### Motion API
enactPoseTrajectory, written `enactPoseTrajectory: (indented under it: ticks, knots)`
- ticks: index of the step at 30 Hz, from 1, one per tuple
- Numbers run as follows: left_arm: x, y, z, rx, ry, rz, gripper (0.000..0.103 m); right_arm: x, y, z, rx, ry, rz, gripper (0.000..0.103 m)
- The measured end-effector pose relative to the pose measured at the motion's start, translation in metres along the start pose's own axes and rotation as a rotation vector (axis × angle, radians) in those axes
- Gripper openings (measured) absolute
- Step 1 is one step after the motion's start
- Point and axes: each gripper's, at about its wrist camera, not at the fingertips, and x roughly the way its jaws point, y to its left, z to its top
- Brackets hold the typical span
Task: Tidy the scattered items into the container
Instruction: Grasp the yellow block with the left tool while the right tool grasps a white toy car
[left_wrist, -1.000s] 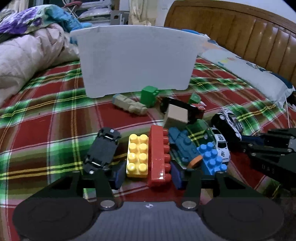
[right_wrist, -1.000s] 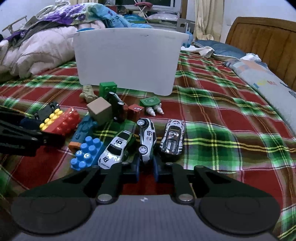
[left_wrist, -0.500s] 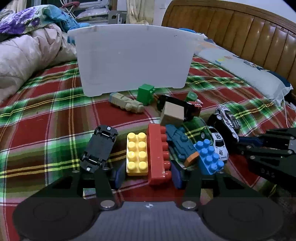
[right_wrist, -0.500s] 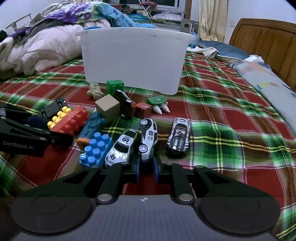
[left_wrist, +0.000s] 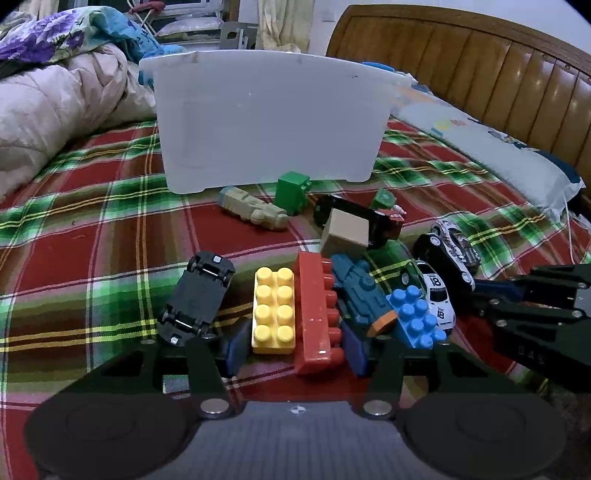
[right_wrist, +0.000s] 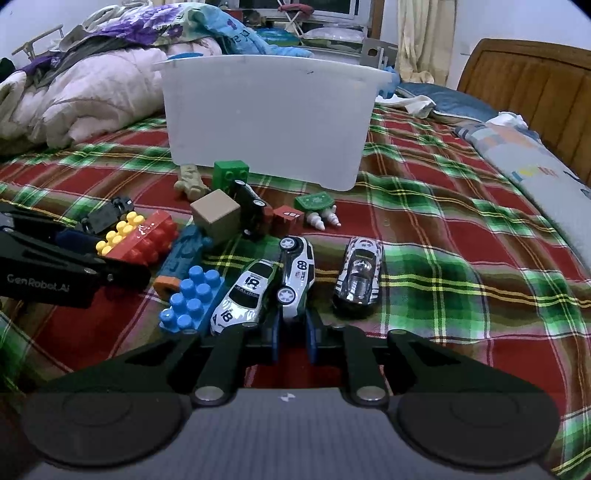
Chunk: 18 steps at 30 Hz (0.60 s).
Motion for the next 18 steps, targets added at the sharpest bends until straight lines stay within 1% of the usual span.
enactPoseTrajectory:
  ticks: [2,5,7,9,10,11,13,18]
  knots:
    - [0.001,-0.002,0.000,0.006,0.001,0.007,0.065,0.000,-0.001,0.000,0.006,0.000,0.002,0.017]
    - [0.001,-0.003,0.000,0.014,0.001,0.006,0.066,0.000,-0.002,-0.001,0.009,0.000,0.002,0.017]
    - [0.001,0.000,-0.001,-0.006,-0.001,-0.002,0.065,0.000,-0.003,-0.001,0.016,-0.001,0.003,0.017]
    - [0.000,0.002,-0.001,-0.029,0.001,-0.007,0.059,-0.002,-0.003,-0.002,0.020,-0.005,0.004,0.017]
    - [-0.001,0.003,-0.001,-0.029,0.004,-0.002,0.053,-0.002,-0.003,-0.001,0.019,-0.006,0.005,0.017]
    - [-0.001,0.003,0.000,-0.029,0.004,-0.002,0.051,-0.003,-0.003,-0.001,0.018,-0.008,0.006,0.017]
    - [-0.003,0.004,0.001,-0.038,0.004,-0.006,0.049,-0.006,-0.003,-0.001,0.017,-0.016,0.007,0.017]
    - [-0.010,0.001,-0.004,-0.040,0.010,-0.025,0.049,-0.009,-0.004,-0.004,0.018,-0.015,0.009,0.017]
